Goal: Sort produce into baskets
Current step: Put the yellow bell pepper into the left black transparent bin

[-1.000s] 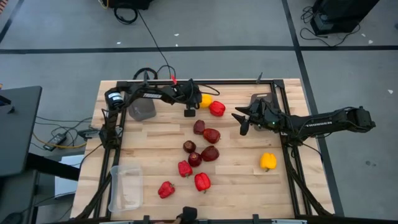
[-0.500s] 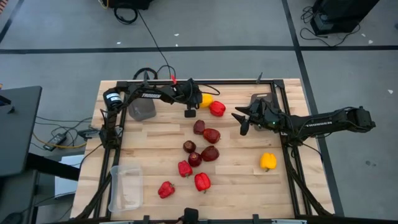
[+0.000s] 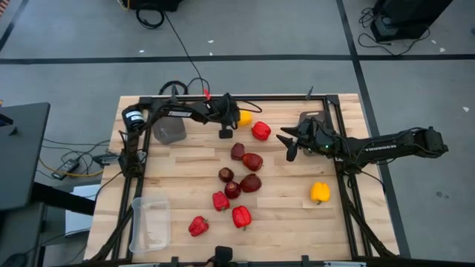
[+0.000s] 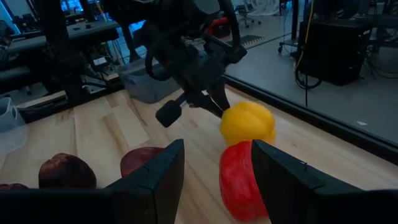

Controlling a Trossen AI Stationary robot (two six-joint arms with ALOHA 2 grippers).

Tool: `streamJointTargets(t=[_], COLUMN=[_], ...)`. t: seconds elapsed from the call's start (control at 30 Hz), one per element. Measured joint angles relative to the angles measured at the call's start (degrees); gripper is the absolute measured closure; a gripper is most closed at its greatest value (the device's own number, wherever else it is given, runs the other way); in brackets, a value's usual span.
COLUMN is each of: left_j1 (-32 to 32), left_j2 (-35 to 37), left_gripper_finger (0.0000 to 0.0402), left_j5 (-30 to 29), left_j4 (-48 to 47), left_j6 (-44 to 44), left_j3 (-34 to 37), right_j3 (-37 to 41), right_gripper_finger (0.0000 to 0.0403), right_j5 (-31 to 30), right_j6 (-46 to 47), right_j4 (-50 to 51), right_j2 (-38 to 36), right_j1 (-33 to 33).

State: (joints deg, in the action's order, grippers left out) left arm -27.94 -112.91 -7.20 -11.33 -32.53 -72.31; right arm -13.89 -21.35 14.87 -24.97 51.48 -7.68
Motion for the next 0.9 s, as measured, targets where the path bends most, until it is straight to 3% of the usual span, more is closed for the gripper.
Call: streamJointTargets(t=[0.23,0.5,0.8,0.9], left_j1=[-0.01,-1.22,-8.47,-11.94], left_j2=[8.13,19.27,23.79,23.34], left_gripper_finger=[0.0383,0.0382,0.0382,0.0382], left_j5=[-2.35,-12.73,-13.9,-13.89], left_j4=[-25.99,-51.89,-73.3,-74.4], left_j6=[4.48,14.01,25.04,24.08], left_j3=[-6.21,-12.92,-12.84,-10.8], right_j3=[0.0,0.0,0.0,0.0], right_gripper_finger=[0.0206,0.0206,0.0206,0.0206], right_j5=[0.01,0.25,0.05,0.02], right_j6=[0.0,-0.28,-5.32,-7.57], right_j4=[0.15,-0.26,-3.79,-7.02], right_j2=[0.0,0.0,0.0,-0.02], right_j1=[0.0,0.11,-0.02,-0.38])
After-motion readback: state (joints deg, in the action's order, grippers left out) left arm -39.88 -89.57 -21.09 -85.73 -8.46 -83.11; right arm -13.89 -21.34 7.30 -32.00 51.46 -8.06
